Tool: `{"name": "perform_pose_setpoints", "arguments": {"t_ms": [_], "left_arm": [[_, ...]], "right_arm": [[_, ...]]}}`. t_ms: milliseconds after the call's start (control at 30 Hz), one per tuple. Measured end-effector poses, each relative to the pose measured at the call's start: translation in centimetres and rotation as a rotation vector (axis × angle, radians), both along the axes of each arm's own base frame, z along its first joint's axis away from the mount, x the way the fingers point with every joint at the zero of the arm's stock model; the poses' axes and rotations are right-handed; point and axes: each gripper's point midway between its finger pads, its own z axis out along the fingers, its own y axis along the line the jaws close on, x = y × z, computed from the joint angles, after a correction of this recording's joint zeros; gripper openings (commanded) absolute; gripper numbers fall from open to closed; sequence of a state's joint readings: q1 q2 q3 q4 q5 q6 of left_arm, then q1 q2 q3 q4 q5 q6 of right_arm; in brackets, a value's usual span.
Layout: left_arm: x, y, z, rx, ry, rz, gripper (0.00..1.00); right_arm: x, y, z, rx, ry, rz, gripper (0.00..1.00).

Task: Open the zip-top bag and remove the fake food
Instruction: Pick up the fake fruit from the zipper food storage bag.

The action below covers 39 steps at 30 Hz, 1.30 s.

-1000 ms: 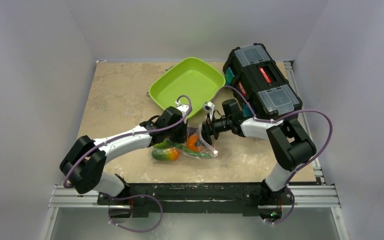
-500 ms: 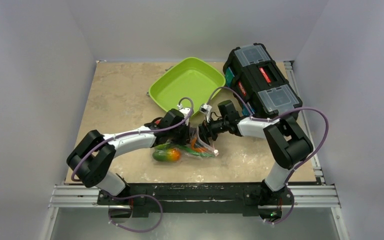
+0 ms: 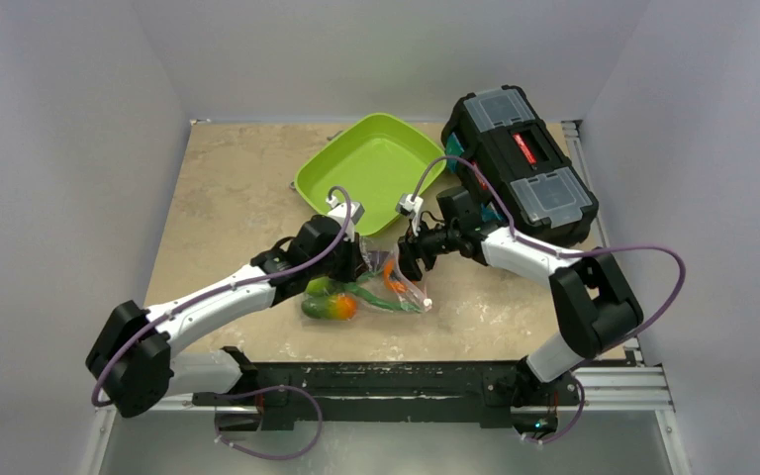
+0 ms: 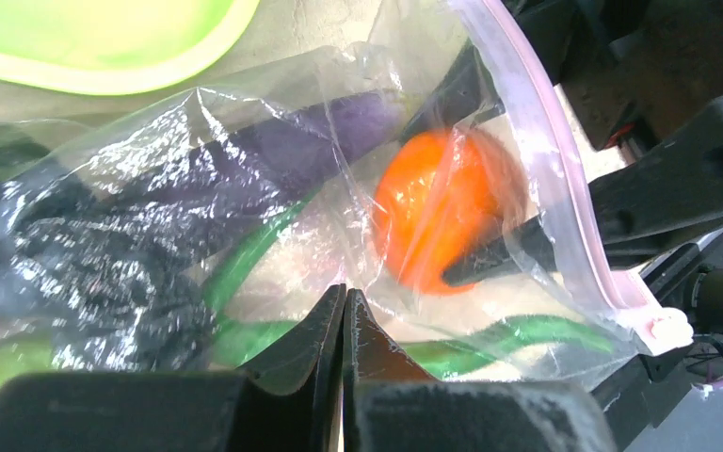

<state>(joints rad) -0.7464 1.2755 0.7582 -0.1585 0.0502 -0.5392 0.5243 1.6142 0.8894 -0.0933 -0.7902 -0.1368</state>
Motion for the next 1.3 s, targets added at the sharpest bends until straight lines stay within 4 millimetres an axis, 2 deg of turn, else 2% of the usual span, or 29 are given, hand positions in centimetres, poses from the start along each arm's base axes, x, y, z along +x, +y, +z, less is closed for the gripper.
{"name": "perform_pose_setpoints", "arguments": {"t_ms": [133, 200, 400, 533, 733, 967, 1133, 1300], "left_arm": [[-0.7, 1.1, 2.0, -0.026, -0.048, 0.016, 0.1], [-1.3, 1.9, 2.9, -0.042, -0.073, 0.02, 0.16], [-3.5, 4.6, 6.7, -0.136, -0.188, 0.046, 0.38], [-5.0, 6.1, 8.7, -0.214, -0.254, 0.066, 0.5], [-6.8, 7.6, 9.3, -0.286, -0.272, 0.089, 0.6], [-8.1, 8.6, 8.3, -0.312, -0.247, 0.108, 0.7], [-8.6, 9.1, 8.6, -0.328, -0.252, 0.112, 0.76], [-8.9, 9.4, 8.7, -0.338, -0.259, 0.116, 0.78]], "right_arm": [[0.6, -0.5, 2.7, 0.004, -0.113, 0.014, 0.15], [1.0, -1.1, 3.2, -0.007, -0.145, 0.014, 0.14], [1.8, -3.6, 2.7, -0.063, -0.134, -0.01, 0.14], [2.0, -4.7, 2.5, -0.085, -0.13, -0.013, 0.14], [2.1, -5.7, 2.3, -0.115, -0.126, -0.014, 0.14], [2.7, -7.4, 1.9, -0.174, -0.148, -0.042, 0.14], [2.8, -7.9, 3.1, -0.188, -0.203, -0.051, 0.13], [3.1, -8.5, 4.8, -0.198, -0.28, -0.072, 0.13]]}}
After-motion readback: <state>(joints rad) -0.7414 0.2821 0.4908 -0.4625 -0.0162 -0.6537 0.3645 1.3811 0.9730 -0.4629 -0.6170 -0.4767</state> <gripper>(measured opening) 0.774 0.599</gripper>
